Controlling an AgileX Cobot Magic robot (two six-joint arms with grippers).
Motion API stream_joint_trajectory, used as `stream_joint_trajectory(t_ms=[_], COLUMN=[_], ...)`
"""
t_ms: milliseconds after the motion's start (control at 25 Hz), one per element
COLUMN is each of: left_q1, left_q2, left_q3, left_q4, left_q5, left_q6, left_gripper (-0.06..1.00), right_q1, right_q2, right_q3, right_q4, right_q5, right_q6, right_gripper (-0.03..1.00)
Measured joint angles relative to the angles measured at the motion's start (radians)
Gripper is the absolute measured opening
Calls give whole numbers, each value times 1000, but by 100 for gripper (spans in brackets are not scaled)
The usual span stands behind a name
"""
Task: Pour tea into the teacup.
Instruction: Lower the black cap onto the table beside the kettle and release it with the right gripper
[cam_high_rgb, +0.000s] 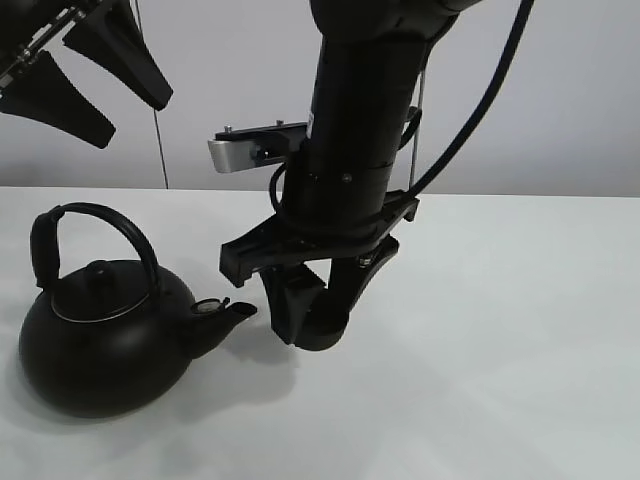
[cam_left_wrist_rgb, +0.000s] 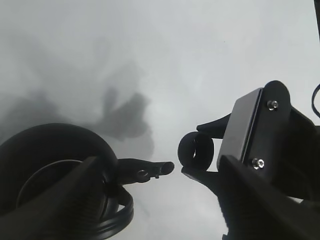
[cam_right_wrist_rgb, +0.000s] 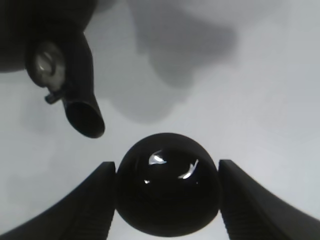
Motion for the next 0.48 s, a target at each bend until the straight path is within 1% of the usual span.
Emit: stream_joint_trajectory(t_ms=[480], left_q1=[0], left_q2=[0], left_q3=[0], left_q4=[0], left_q5=[0], left_q6=[0], left_gripper=[48], right_q1=[0], right_q2=[113], right_q3=[0], right_q4=[-11], right_q5=[-53], right_q6=[22], right_gripper=[40])
